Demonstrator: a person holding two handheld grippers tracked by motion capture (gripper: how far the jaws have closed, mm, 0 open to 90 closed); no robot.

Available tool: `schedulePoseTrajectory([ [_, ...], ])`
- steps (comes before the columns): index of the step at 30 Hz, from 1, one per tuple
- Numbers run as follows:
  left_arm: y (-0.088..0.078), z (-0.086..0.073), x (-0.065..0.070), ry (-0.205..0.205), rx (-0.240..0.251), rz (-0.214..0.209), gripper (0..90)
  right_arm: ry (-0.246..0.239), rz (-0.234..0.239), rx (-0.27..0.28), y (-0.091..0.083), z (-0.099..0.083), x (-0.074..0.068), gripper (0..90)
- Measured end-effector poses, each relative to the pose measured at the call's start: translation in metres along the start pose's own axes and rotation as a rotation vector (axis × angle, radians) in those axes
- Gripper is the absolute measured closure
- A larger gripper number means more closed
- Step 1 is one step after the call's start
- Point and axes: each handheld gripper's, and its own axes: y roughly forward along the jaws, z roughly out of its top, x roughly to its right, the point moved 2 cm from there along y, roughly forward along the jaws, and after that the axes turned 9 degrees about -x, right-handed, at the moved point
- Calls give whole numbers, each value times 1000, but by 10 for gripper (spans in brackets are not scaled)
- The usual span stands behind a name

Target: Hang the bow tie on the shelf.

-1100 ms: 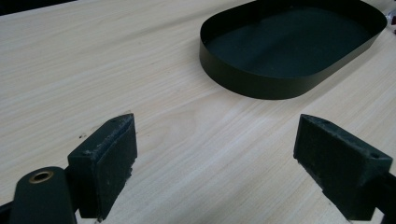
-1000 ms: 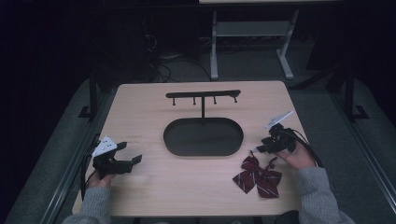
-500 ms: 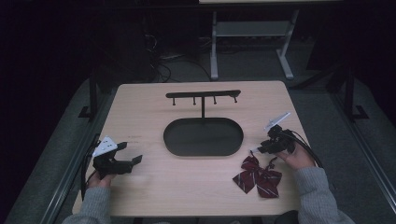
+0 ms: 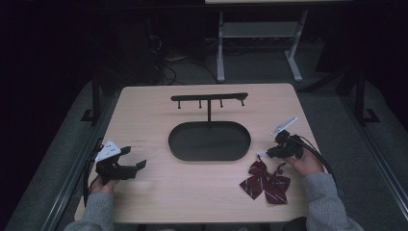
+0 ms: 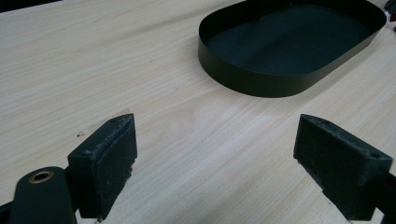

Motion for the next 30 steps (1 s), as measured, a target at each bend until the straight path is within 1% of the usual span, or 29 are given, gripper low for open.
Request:
schedulePoseTrajectory([
  [4,0,0,0,2,-1,-1,130,0,-1,3,0,-1,-1,855],
  [6,0,0,0,1,1,0,130,0,-10,22,0,-3,-2,864],
  [10,0,0,0,3,-1,-2,130,35,7,45,-1,-8,0,876],
  [13,1,0,0,4,-3,-1,130,40,6,46,-2,-9,0,880],
  [15,1,0,1,4,-3,-2,130,43,5,58,-5,-9,-1,881],
  [20,1,0,1,3,-7,-4,130,20,-17,85,-13,-8,-5,882],
  [22,1,0,1,2,-6,-4,130,24,-13,85,-15,-8,-7,883],
  [26,2,0,1,2,-8,-5,130,-3,-23,100,-25,-3,-16,883],
  [29,2,0,1,3,-6,-5,130,-28,-40,110,-33,2,-20,884],
  [30,2,0,1,3,-6,-5,130,-28,-40,110,-33,2,-20,884],
])
